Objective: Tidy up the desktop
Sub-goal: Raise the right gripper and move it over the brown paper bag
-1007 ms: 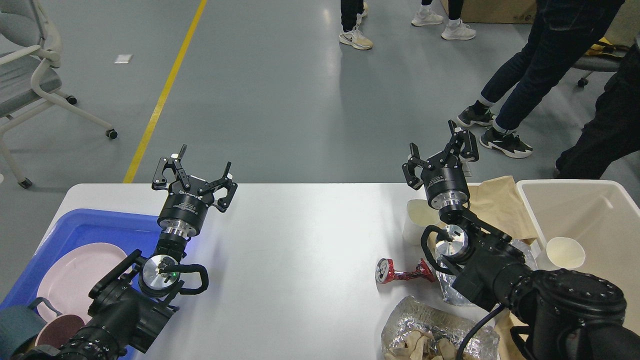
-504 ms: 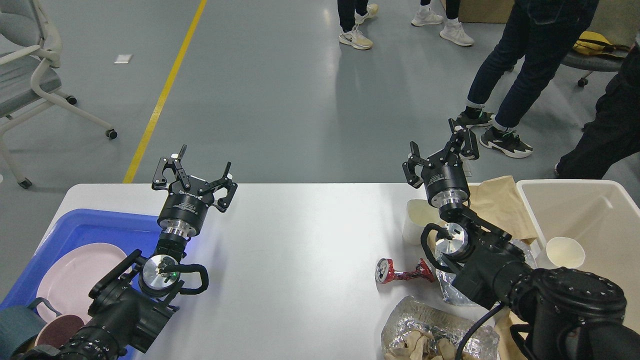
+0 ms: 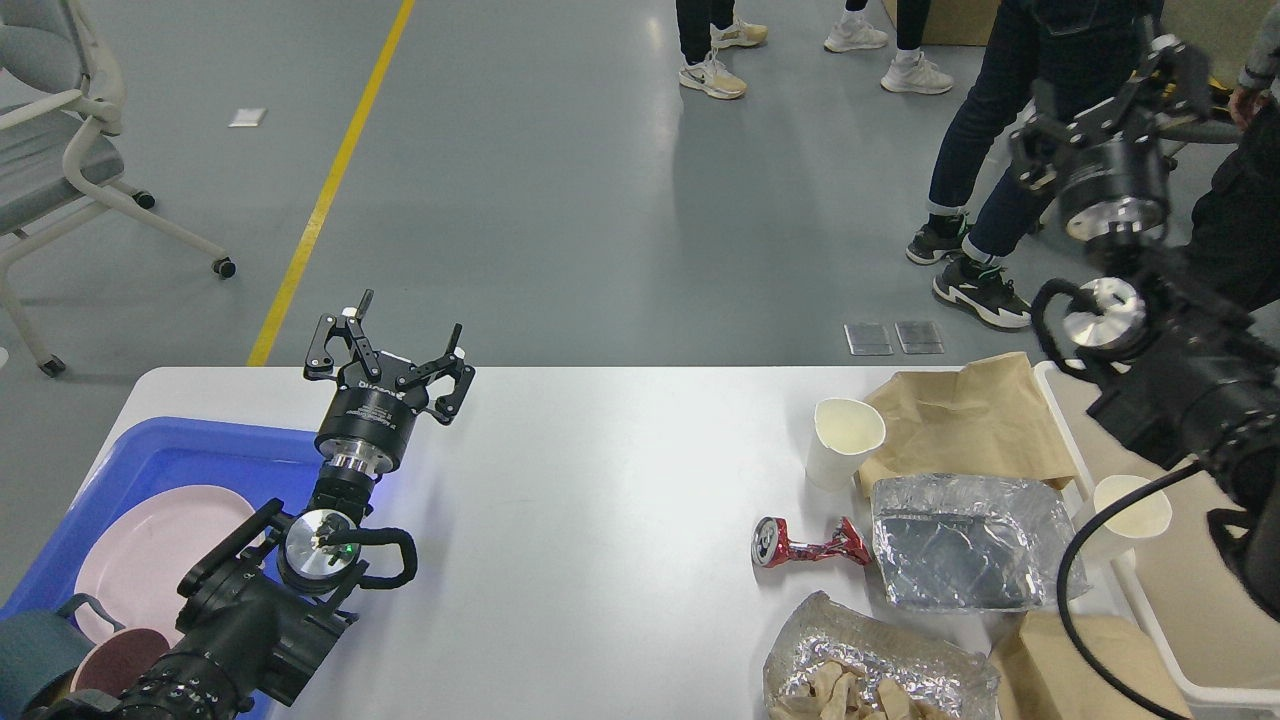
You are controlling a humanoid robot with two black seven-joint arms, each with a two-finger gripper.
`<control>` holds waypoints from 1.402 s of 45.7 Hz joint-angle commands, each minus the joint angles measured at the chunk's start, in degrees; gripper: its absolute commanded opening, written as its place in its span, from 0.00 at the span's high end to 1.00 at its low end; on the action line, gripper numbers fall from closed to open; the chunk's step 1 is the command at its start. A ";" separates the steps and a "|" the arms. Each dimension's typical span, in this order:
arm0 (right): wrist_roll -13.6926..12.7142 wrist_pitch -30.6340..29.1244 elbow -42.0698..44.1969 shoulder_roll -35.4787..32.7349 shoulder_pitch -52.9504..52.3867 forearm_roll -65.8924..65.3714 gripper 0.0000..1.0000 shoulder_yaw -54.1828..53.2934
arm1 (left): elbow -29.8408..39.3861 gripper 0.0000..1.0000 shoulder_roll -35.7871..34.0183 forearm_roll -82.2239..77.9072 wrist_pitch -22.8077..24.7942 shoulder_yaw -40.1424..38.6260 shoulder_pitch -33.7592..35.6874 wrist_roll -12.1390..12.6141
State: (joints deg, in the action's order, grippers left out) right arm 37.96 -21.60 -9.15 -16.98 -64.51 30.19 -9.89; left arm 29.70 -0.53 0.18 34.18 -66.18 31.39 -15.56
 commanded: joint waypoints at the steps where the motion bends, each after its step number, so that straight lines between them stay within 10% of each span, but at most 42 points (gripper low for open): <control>1: 0.01 -0.11 0.01 -4.37 -2.72 -0.21 0.00 6.28 | 0.00 0.03 0.00 0.00 0.01 0.00 -0.01 0.01; 31: 0.09 -0.72 -11.32 -16.95 -18.37 -8.47 0.00 44.16 | 0.00 0.03 0.00 0.00 0.10 0.00 -0.01 0.01; 64: -1.40 -0.72 -17.64 -5.96 -25.65 -52.24 0.00 61.73 | 0.00 0.03 0.00 0.00 0.01 0.00 -0.01 0.01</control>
State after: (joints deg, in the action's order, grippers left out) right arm 37.55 -22.36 -22.84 -24.97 -86.98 -19.28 45.91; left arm 29.70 -0.53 0.18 34.28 -66.18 31.38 -15.55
